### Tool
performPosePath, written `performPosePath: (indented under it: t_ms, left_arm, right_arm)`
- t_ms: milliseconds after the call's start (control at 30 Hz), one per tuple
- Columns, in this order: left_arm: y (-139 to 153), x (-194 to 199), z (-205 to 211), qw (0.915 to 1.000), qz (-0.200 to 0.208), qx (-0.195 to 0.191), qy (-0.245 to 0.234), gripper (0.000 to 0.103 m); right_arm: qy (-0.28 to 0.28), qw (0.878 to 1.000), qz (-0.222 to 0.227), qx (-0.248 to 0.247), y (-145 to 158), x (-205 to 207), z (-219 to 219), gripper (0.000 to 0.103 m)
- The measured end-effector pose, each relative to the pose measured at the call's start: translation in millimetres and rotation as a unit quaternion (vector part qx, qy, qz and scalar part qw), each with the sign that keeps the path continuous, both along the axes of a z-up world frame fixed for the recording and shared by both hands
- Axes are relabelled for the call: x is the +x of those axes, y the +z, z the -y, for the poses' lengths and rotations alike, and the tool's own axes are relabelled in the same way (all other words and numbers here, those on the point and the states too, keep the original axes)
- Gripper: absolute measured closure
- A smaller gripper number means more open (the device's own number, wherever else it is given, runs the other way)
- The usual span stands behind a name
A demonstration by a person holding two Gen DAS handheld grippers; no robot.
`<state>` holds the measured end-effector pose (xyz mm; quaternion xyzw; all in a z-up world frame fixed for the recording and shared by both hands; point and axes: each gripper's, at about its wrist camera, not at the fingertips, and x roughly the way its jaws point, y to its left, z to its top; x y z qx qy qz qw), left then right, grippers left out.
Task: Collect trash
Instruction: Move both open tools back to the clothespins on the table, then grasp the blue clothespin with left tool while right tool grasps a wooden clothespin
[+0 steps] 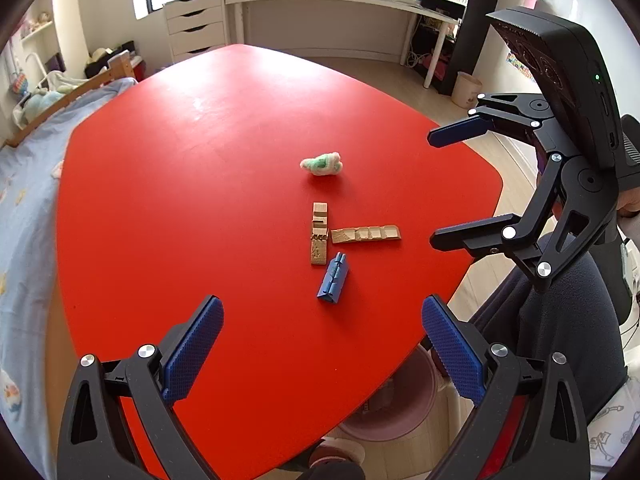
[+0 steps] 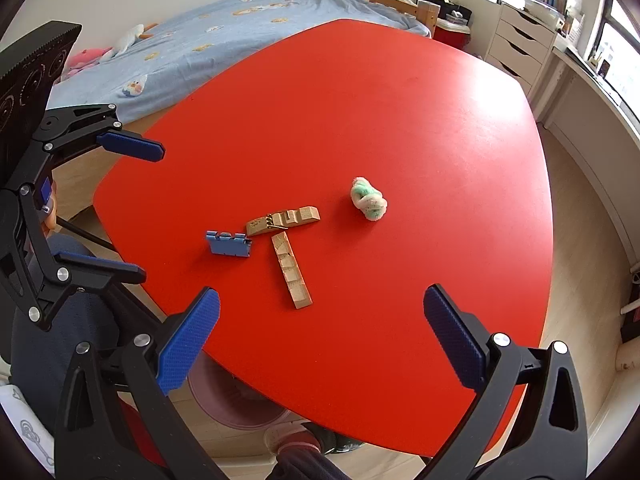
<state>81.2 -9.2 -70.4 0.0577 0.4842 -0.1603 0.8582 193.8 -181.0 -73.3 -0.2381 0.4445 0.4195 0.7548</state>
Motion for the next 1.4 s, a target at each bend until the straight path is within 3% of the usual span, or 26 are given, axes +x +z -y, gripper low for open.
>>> performPosePath:
  t_ms: [333, 533, 600, 733, 800, 933, 1067, 1200, 1400]
  left_arm:
    - [-25.2, 18.1, -3.4, 0.9998, -0.013, -0.003, -0.016, 0.008]
    - [-30.8, 21.1, 5.4, 0.9992, -0.013, -0.001, -0.038, 0.009]
    - [-33.9, 22.9, 7.4, 0.999, -0.019, -0.002, -0.041, 0.028]
    - [-37.2, 25.3, 9.0, 0.9987, -0.023, 0.0, -0.044, 0.04]
    - [-38.3, 25.2, 10.4, 0.9987, -0.025, 0.002, -0.045, 0.052]
    - [-38.6, 23.6, 12.9, 0.9986, -0.025, 0.005, -0.047, 0.064]
    - [-37.7, 23.0, 14.8, 0.9985, -0.028, 0.009, -0.046, 0.087]
    - [-37.0, 22.2, 15.1, 0.9985, -0.031, 0.005, -0.045, 0.088]
    - [-37.1, 22.0, 13.4, 0.9989, -0.034, -0.004, -0.033, 0.089]
  right_arm:
    - [0.014, 1.0, -0.015, -0.011, -24.1, 15.8, -14.9, 0.005]
    - [0.024, 0.999, -0.021, -0.02, -33.9, 18.5, -19.1, 0.024]
    - [0.024, 0.999, -0.021, -0.025, -37.1, 18.8, -20.2, 0.031]
    - [0.032, 0.999, -0.022, -0.029, -40.3, 17.7, -20.4, 0.043]
    - [0.037, 0.999, -0.019, -0.029, -40.8, 15.7, -20.8, 0.047]
    - [0.045, 0.998, -0.016, -0.028, -38.7, 14.2, -21.8, 0.068]
    - [0.057, 0.998, -0.015, -0.029, -37.6, 10.7, -22.8, 0.084]
    - [0.059, 0.998, -0.012, -0.033, -36.6, 7.7, -25.2, 0.092]
    - [0.045, 0.998, -0.009, -0.032, -37.0, 6.5, -25.0, 0.092]
